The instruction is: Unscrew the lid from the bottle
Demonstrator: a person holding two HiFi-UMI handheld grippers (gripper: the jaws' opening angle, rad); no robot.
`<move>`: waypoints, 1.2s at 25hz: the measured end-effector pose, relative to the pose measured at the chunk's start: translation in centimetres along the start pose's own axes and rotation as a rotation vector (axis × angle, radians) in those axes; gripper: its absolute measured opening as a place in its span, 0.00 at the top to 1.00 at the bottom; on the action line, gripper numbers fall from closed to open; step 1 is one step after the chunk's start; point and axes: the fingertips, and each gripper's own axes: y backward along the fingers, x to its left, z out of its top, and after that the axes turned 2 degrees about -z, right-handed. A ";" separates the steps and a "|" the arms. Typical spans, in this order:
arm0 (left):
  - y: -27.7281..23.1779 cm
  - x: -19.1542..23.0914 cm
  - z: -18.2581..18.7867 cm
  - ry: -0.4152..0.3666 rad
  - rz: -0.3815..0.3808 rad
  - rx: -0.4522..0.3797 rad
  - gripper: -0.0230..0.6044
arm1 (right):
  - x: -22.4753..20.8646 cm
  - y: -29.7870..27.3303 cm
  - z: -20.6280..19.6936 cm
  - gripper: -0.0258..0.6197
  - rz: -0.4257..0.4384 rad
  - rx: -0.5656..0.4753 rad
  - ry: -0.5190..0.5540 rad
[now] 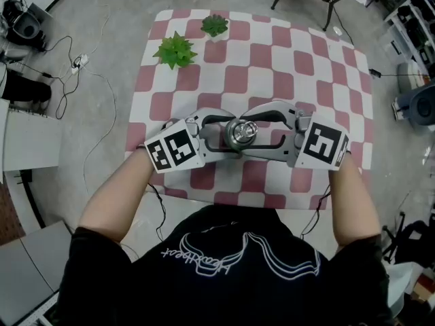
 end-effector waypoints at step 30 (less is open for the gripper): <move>0.3 0.0 0.0 0.248 0.472 -0.112 0.45 | -0.5 1.3 0.6 0.47 -0.579 -0.270 -0.311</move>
